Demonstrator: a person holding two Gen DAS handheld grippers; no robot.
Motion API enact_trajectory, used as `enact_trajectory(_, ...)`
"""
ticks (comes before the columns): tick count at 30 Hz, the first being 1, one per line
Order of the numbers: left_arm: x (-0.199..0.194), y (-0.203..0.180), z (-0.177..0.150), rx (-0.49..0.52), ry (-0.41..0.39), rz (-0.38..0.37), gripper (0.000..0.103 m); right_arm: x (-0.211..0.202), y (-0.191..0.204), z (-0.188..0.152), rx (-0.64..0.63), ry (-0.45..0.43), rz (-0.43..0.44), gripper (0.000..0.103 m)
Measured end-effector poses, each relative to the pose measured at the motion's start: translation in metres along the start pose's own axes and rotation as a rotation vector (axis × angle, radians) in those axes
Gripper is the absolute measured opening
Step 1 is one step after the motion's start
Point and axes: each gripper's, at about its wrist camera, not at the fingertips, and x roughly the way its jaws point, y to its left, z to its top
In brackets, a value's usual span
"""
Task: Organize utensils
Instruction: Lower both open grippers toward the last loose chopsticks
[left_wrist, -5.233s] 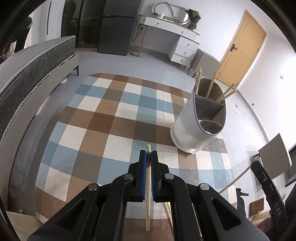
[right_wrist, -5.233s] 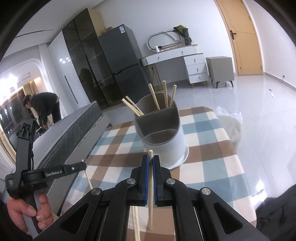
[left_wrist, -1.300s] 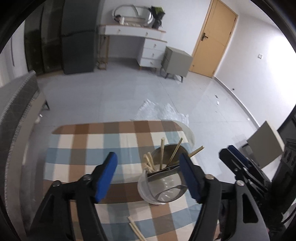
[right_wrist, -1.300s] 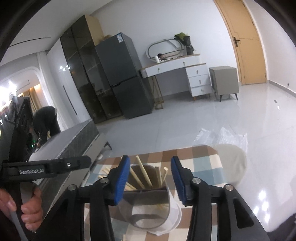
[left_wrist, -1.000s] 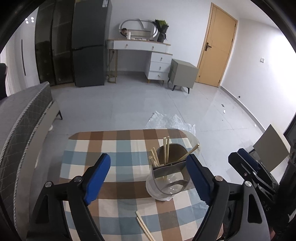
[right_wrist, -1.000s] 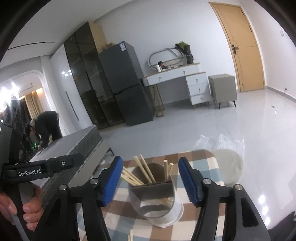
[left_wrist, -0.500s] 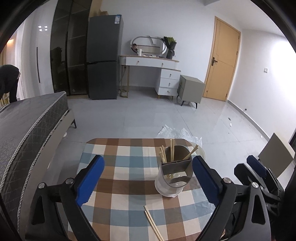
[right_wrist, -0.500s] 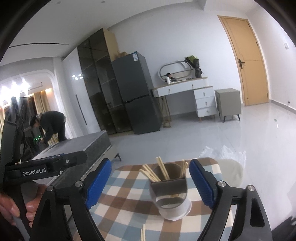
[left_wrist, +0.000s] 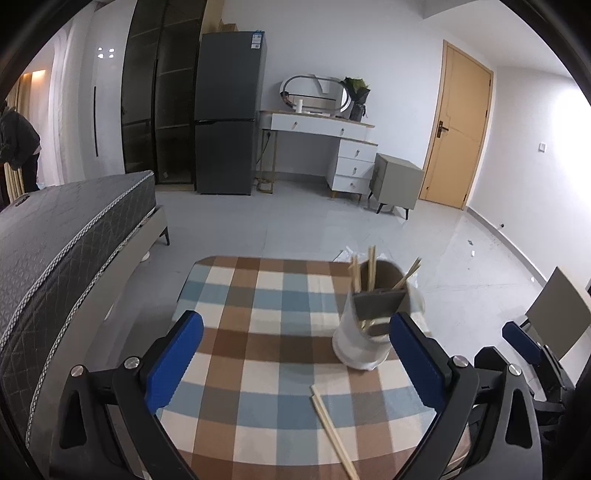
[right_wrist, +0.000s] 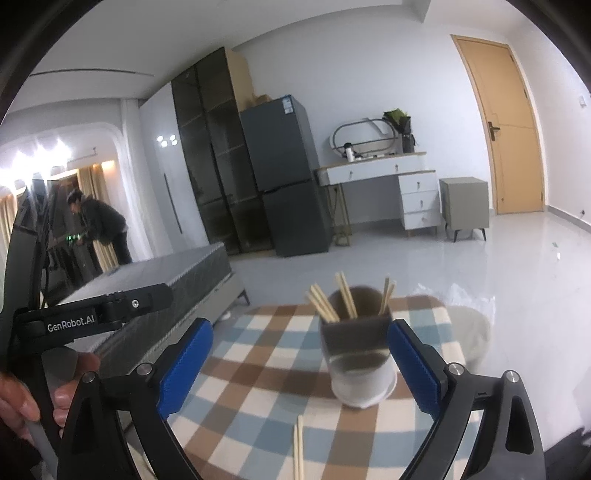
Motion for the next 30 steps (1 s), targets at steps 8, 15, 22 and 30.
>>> enact_trajectory(8,0.021,0.02,-0.034,-0.057,0.06,0.02,0.098,0.016,0.01,-0.036,-0.046,0.093,0.011,0.096)
enact_trajectory(15,0.046,0.039,-0.062,-0.123,0.139,0.047,0.098,0.042,0.008,-0.059,-0.058,0.219,-0.008,0.087)
enact_trajectory(22,0.071,0.07,-0.081,-0.206,0.228,0.103,0.098,0.093,0.004,-0.083,-0.069,0.43,-0.013,0.063)
enact_trajectory(30,0.086,0.095,-0.09,-0.277,0.294,0.124,0.098,0.164,0.01,-0.104,-0.132,0.656,0.031,0.053)
